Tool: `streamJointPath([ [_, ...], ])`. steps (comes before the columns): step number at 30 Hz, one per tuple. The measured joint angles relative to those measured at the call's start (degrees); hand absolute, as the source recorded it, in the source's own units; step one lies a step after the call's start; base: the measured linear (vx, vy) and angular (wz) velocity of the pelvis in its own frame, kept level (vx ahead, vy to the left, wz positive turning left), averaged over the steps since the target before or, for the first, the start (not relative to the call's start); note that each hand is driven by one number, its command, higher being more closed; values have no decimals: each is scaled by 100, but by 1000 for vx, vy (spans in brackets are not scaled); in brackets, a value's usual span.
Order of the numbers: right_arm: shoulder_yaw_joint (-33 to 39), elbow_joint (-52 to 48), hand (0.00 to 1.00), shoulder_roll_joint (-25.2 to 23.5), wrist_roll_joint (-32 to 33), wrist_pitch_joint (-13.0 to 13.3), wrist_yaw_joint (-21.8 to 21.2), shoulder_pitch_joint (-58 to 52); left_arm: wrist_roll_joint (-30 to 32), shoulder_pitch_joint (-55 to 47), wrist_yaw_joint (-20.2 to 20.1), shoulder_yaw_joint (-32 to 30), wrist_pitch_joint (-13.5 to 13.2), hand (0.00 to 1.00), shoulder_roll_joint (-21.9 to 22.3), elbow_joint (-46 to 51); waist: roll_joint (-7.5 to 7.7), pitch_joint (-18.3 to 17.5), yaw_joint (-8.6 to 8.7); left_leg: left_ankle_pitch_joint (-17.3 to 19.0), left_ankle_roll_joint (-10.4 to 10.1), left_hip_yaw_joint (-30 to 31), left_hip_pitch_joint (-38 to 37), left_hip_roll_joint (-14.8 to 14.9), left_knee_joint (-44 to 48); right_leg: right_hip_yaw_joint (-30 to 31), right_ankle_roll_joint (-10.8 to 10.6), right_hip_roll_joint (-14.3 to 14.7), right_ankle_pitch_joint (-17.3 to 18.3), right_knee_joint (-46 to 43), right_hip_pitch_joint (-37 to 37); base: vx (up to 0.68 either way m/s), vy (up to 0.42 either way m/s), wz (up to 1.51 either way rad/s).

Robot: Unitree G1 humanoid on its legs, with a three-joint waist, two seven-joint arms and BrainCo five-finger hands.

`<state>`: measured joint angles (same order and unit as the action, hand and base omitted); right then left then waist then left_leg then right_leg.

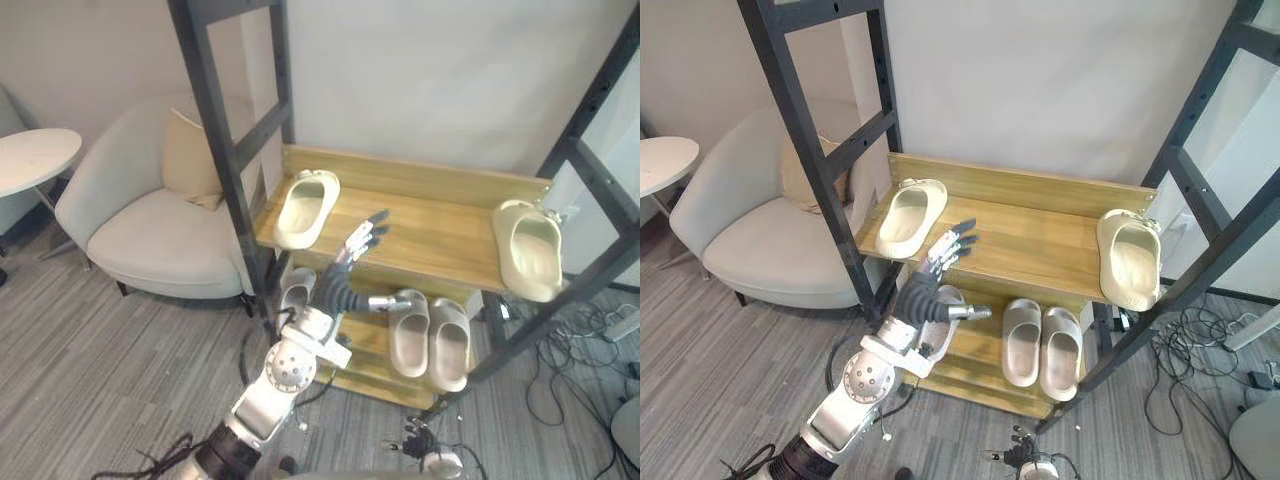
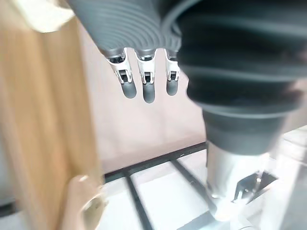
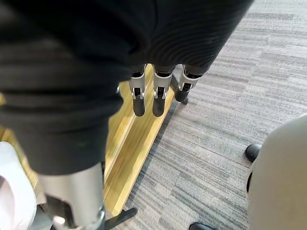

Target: Organize the slippers on the shoe rack

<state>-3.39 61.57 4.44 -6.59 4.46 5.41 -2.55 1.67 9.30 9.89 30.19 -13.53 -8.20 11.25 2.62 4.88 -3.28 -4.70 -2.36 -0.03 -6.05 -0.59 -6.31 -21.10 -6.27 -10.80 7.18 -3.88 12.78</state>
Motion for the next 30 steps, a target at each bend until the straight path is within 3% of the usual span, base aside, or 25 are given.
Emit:
streamJointPath([
  [8, 51, -112, 0, 39, -5, -53, -82, 19, 450, 617, 365, -943, 28, 0, -255, -635, 3, 4, 24, 3, -3, -101, -36, 17, -2, 106, 72, 37, 30, 31, -44, -23, 5, -7],
  [17, 112, -212, 0, 37, -15, -107, -198, 30, 624, 1381, 538, -1873, 308, 0, -853, -2005, 134, 104, 60, 59, -78, -210, 3, 100, -2, 188, 88, 136, 11, 190, -79, 13, -10, -5],
  [25, 168, -222, 0, 39, -14, -106, -216, 99, 743, 1930, 767, -2340, 458, 0, -1469, -2556, 141, 122, 115, 125, -128, -432, 216, 160, 33, 363, 107, 197, -64, 275, -347, 54, -13, -12],
  [30, 155, -233, 0, 39, -13, -99, -224, 175, 868, 2289, 873, -2387, 559, 0, -1629, -2910, 141, 128, 152, 125, -127, -537, 216, 160, 33, 452, 129, 195, -97, 321, -379, 14, -6, -13],
])
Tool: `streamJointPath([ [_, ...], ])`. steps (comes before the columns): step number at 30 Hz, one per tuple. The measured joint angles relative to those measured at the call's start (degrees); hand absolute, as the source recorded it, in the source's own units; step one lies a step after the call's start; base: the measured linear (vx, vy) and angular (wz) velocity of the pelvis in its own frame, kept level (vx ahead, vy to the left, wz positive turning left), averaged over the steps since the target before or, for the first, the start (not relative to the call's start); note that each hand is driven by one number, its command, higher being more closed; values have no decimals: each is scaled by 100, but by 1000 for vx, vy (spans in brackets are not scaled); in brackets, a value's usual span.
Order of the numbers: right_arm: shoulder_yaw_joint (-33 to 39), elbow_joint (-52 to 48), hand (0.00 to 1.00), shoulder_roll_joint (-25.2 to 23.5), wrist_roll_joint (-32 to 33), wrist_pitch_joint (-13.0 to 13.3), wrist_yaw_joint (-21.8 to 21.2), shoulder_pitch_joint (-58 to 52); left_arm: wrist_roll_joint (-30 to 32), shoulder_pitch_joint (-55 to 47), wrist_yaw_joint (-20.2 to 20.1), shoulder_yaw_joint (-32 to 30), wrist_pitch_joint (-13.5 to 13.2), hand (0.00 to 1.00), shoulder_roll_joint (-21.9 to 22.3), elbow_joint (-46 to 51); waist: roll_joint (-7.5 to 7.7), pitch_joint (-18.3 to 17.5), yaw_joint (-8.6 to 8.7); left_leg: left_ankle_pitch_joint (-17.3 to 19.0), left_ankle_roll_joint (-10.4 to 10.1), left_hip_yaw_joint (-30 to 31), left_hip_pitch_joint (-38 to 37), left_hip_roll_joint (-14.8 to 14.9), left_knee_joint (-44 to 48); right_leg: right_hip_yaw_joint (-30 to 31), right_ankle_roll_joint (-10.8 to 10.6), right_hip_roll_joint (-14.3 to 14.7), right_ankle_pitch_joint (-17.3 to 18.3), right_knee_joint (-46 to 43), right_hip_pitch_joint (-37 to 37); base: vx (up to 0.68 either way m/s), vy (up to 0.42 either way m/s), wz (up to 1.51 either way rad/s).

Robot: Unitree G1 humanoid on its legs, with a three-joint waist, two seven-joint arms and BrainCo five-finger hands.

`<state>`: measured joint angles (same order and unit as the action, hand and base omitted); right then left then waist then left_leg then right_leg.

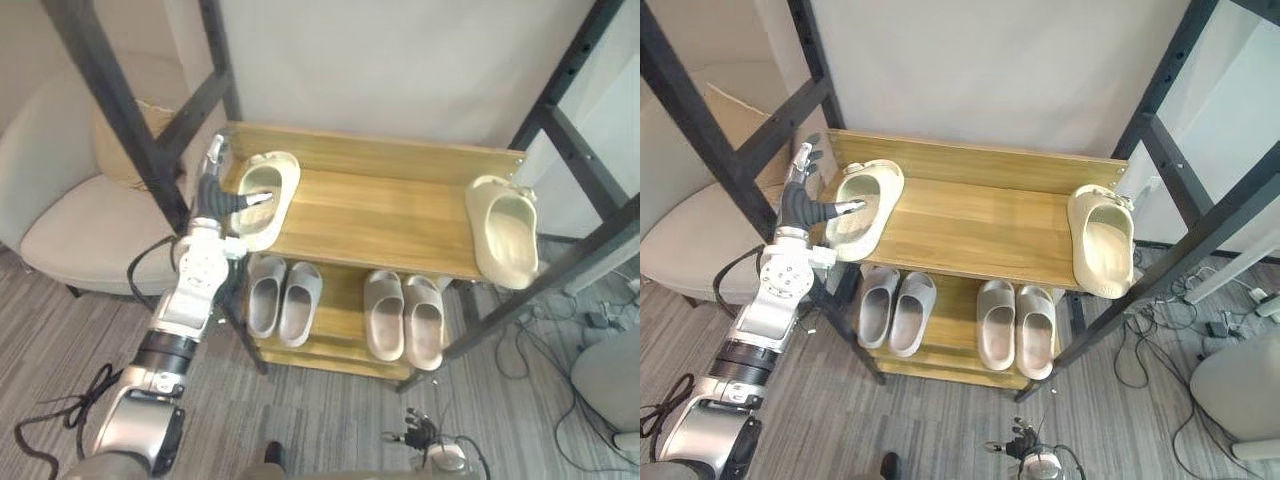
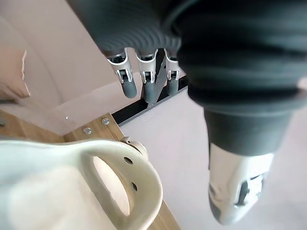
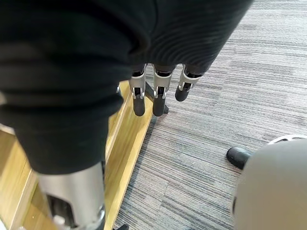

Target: Organize the slippers on the shoe rack

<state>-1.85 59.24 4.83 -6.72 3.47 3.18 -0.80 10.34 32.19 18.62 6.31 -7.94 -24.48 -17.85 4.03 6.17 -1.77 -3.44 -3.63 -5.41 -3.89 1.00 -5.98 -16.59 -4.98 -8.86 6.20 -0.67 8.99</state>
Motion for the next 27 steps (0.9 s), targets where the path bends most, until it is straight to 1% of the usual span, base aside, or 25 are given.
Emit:
streamJointPath([
  [3, -14, -21, 0, 5, 3, 4, -8, 34, 100, 196, 26, -60, 6, 0, -131, -117, -40, 32, 36, 0, 0, -34, 54, 19, -5, 42, 2, 6, -4, -38, -100, -45, 2, -6],
  [5, -14, -47, 0, 14, 6, 4, -16, 68, 135, 320, 31, -141, 62, 0, -196, -226, -75, 56, 59, 0, 0, -37, 140, 42, -7, 67, 15, 28, -38, -58, -209, -74, 13, -5],
  [8, -21, -51, 0, 9, 7, 4, -43, 62, 149, 443, 32, -208, 152, 0, -311, -420, -78, 71, 128, 0, 2, -61, 186, 45, -32, 140, 22, 34, -89, -54, -289, -50, 17, -9],
  [10, -21, -80, 0, 10, 7, 4, -43, 46, 192, 575, 26, -209, 211, 0, -360, -517, -70, 107, 142, 0, 2, -64, 186, 45, -34, 150, 20, 34, -99, -42, -291, -52, 14, -4],
  [16, -42, -203, 0, 10, 11, 5, -57, -25, 329, 688, 1, -205, 261, 0, -417, -642, -82, 147, 138, 0, 1, -56, 201, 59, -34, 152, 11, 55, -104, -5, -290, -14, 2, -1],
  [17, -58, -204, 0, 9, 13, 7, -59, -24, 417, 706, -10, -194, 331, 0, -417, -654, -86, 149, 133, 0, 1, -55, 203, 68, -33, 151, 13, 66, -104, 0, -290, 0, 0, 0],
  [21, -64, -215, 0, 7, 21, 48, -94, -9, 756, 824, -76, -123, 423, 0, -435, -986, -140, 190, 128, -5, -7, -60, 210, 112, -34, 162, 19, 106, -105, -4, -306, -17, -6, -1],
  [23, -67, -216, 0, 8, 22, 57, -94, -21, 787, 900, -132, -64, 478, 0, -449, -1085, -150, 195, 117, -12, -18, -60, 233, 129, -34, 168, 28, 121, -104, -10, -334, -34, -10, 0],
  [25, -82, -219, 0, -5, 55, 58, -101, -28, 991, 1017, -206, 1, 578, 0, -478, -1146, -155, 199, 90, -44, -56, -49, 368, 185, -32, 192, 67, 175, -130, -20, -466, -45, -13, 0],
  [27, -124, -230, 0, -4, 60, 65, -105, -31, 993, 1087, -261, 50, 598, 0, -542, -1223, -161, 227, 84, -63, -77, -55, 403, 222, -31, 205, 88, 209, -143, -39, -520, -38, -13, -4],
])
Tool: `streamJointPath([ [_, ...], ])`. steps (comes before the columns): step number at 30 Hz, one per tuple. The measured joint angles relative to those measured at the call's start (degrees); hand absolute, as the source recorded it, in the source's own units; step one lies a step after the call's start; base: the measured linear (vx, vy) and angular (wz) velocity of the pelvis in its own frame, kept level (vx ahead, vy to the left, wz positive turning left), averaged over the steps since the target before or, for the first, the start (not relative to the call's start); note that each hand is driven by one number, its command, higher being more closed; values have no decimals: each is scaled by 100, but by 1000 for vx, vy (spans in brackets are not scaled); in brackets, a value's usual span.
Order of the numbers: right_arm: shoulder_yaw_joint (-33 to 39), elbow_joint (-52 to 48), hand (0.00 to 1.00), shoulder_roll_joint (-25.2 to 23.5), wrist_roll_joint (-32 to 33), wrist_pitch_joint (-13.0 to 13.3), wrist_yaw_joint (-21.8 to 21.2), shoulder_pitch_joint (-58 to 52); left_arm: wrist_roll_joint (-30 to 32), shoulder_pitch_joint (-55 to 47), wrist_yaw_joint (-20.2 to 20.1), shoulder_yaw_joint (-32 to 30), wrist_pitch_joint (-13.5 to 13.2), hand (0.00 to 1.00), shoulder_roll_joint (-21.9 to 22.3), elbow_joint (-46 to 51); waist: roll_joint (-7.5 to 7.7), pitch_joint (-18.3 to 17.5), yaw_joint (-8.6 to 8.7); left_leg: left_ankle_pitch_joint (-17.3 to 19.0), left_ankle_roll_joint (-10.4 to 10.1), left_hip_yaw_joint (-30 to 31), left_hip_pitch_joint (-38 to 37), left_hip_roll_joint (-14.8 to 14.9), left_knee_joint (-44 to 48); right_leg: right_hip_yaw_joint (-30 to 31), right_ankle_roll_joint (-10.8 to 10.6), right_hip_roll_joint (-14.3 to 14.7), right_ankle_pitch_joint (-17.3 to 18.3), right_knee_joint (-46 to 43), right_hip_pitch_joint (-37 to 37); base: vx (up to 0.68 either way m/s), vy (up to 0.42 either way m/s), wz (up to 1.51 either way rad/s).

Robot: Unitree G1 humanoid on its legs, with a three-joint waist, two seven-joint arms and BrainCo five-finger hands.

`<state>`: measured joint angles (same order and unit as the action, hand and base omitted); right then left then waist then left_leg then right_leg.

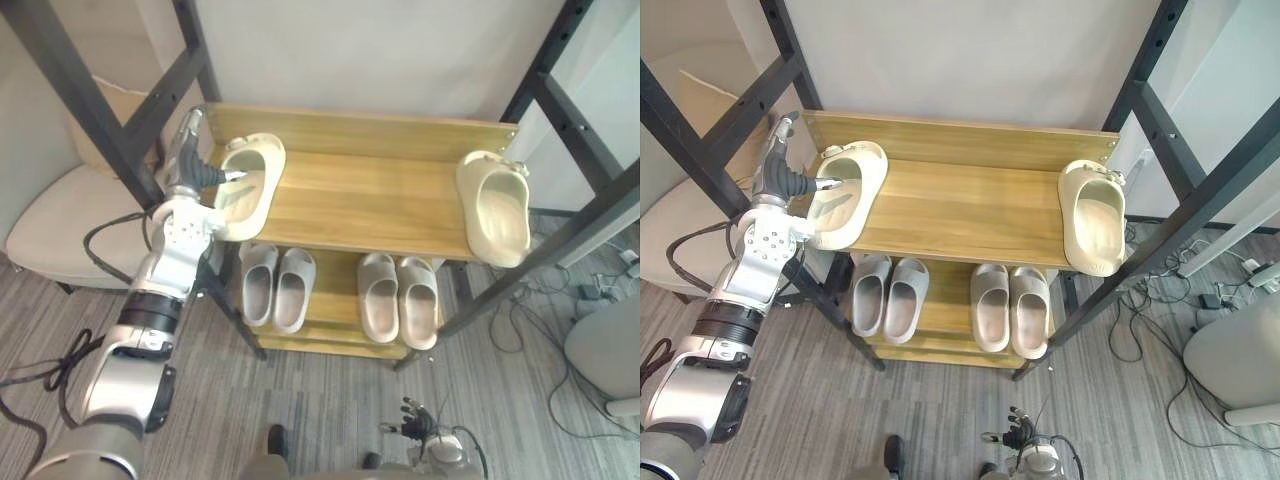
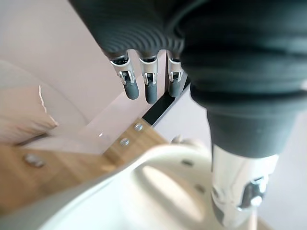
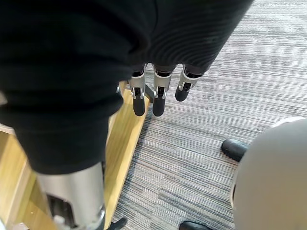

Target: Organize the slippers on the shoe rack

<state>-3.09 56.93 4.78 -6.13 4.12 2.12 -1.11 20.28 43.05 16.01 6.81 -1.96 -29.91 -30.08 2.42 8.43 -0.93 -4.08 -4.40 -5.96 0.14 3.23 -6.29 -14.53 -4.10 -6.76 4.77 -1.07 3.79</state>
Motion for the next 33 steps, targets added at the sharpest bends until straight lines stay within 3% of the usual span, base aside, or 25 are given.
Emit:
streamJointPath([
  [12, -201, -415, 0, 18, 228, 72, -108, -181, 433, 833, -45, 192, 250, 0, -259, -795, -76, 92, -28, -196, -113, -131, 424, 248, 25, 143, 126, 170, -21, -231, -635, -73, -6, -8],
  [13, -214, -459, 0, 23, 243, 82, -108, -180, 433, 892, -45, 200, 252, 100, -283, -802, -76, 101, -10, -223, -102, -128, 495, 257, 26, 154, 131, 172, -25, -286, -729, -65, 7, 3],
  [23, -395, -889, 0, 12, 468, 192, -112, -138, 428, 1529, -35, 216, 291, 100, -442, -1167, 18, 249, 39, -371, -70, -261, 801, 289, 27, 379, 164, 184, -228, -487, -1252, -99, 16, -11],
  [33, -377, -1068, 0, 18, 684, 193, -112, -233, 172, 2061, -161, 330, 259, 100, -555, -1343, 45, 293, 235, -543, 25, -417, 950, 209, 31, 594, 127, 141, -464, -561, -1504, -23, 26, -12],
])
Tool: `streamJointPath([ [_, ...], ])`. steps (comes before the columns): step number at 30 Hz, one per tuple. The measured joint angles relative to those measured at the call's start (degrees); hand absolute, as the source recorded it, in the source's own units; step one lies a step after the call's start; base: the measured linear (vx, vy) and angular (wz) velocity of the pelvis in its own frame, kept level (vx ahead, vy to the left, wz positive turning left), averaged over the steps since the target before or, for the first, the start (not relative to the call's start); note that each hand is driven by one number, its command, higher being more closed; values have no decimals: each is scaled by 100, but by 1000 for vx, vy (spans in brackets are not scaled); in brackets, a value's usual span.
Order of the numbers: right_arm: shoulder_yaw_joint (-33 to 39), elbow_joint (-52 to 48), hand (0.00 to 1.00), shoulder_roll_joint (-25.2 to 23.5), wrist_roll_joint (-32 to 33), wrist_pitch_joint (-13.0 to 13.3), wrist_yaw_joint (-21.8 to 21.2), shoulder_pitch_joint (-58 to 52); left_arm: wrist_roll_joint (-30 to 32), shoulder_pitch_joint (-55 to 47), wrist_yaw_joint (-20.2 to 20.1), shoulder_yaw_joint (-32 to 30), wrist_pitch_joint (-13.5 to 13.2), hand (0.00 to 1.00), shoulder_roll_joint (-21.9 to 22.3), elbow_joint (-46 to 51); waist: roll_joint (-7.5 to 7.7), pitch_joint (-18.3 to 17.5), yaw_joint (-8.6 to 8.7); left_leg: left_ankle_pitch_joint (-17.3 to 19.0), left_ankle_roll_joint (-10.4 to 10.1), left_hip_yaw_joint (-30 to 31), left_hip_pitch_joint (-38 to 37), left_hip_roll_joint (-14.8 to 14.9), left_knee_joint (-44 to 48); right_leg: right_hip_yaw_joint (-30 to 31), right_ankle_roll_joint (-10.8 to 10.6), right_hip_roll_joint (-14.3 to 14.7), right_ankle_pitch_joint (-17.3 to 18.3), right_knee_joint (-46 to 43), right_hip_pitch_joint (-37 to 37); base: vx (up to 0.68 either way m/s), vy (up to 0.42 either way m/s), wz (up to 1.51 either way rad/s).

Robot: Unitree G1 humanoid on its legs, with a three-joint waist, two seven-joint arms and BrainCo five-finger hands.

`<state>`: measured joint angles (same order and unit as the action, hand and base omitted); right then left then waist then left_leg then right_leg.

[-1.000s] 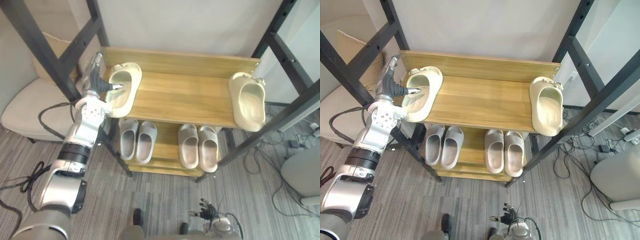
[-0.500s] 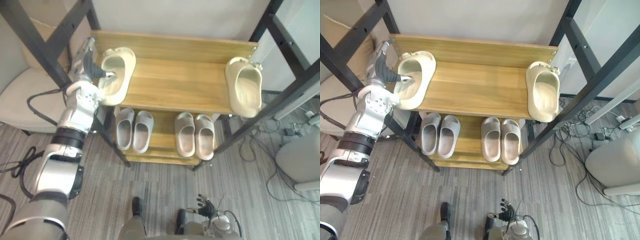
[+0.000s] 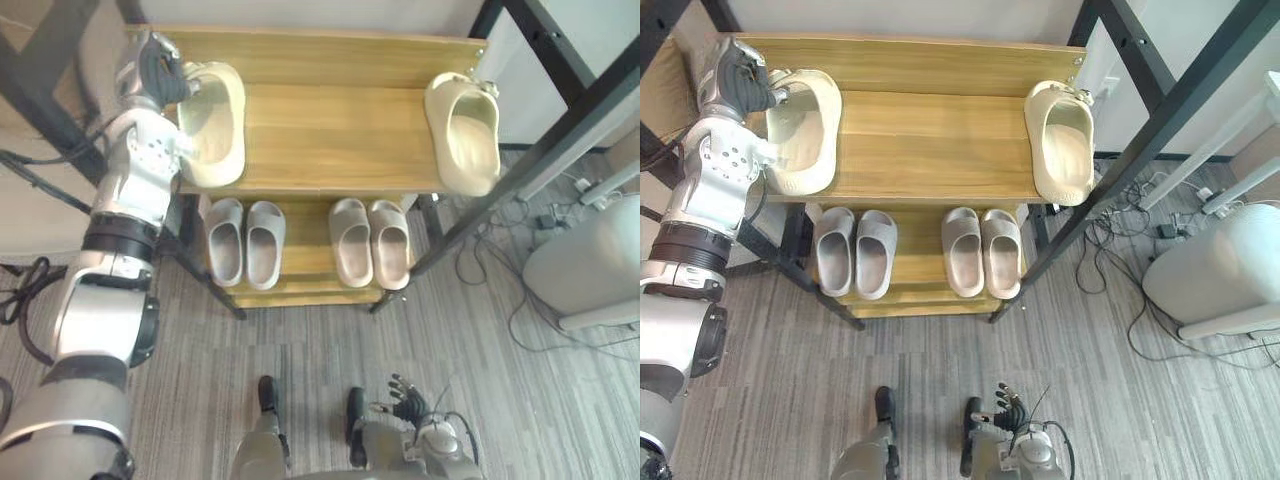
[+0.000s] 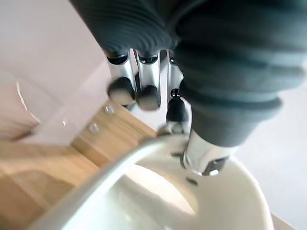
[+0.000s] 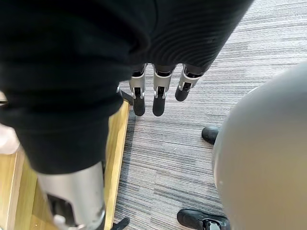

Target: Organize the slippers on the shoe rack

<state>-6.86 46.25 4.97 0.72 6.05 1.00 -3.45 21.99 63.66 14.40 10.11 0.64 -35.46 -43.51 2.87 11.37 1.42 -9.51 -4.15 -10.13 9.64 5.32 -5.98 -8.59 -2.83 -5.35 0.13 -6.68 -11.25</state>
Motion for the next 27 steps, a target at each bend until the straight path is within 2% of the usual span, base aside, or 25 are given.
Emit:
streamJointPath([
  [6, 46, -36, 0, -1, 57, 2, 2, 2, -198, 0, 10, 1, 1, 100, 42, -4, -14, 9, 40, 3, 1, 5, -3, -8, -2, 2, -4, -10, 7, -4, 1, -17, 6, 0],
  [12, 137, -38, 0, 8, 167, 1, 4, -23, -205, 5, 19, 1, -10, 100, 58, -4, -49, 30, 171, 34, -31, -27, 0, -8, -4, 43, 14, -13, -9, 17, -14, -24, 12, -3],
  [23, 223, -46, 0, 18, 177, 8, 8, -90, -206, 67, 143, -1, -23, 100, 252, 36, -120, 72, 187, 25, -19, -8, 9, -16, -3, 17, -14, -12, -59, 121, 40, -2, 3, 0],
  [27, 223, -53, 0, 17, 177, 11, 9, -90, -310, 67, 154, 1, -28, 100, 325, 321, -123, 72, 231, 24, -17, -18, 14, -31, -3, 19, -32, -10, -131, 247, 84, -3, 6, -1],
])
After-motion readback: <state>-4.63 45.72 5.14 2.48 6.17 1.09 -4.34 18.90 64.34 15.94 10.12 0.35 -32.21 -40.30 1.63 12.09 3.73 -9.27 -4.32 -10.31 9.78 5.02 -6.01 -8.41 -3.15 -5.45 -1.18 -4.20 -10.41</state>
